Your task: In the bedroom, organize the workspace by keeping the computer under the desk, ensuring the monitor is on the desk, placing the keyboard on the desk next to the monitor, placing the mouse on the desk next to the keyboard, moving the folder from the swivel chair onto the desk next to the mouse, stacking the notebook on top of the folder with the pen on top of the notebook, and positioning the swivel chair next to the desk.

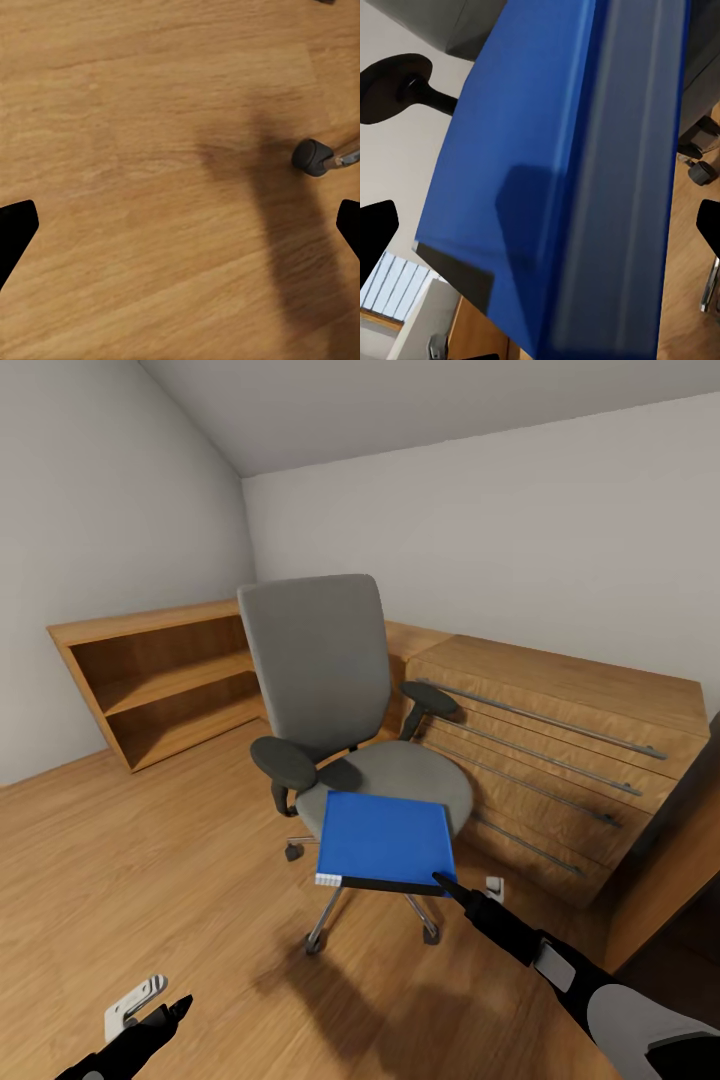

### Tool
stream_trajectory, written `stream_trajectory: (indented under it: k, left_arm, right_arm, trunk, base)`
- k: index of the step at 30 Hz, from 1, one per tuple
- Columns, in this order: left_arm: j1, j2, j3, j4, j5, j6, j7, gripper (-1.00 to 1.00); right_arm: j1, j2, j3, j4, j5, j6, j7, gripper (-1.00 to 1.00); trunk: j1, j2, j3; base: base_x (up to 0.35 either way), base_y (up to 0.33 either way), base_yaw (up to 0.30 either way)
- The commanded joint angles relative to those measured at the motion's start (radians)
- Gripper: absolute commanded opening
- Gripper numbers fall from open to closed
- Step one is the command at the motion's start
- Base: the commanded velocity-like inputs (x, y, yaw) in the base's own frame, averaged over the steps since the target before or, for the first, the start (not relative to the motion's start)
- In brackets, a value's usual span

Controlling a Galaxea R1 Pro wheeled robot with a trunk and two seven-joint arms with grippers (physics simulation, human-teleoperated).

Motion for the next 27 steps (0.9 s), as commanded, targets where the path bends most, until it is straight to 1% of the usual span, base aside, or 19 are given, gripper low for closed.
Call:
stream_trajectory:
  k: [1,27]
  left_arm:
    - [0.000,0.000,0.002,-0.001,0.007,0.006,0.000,1.00]
    - [-0.001,0.000,0.001,0.001,0.008,0.006,0.000,1.00]
  right_arm:
    - [-0.001,-0.001,0.007,0.000,-0.010,0.010,0.003,1.00]
    - [-0.001,0.001,0.007,0.000,-0.010,0.010,0.003,1.00]
  trunk:
    - [0.000,0.000,-0.001]
    - [0.000,0.000,-0.001]
  base:
    - [0.000,0.000,0.000]
    - [0.000,0.000,0.000]
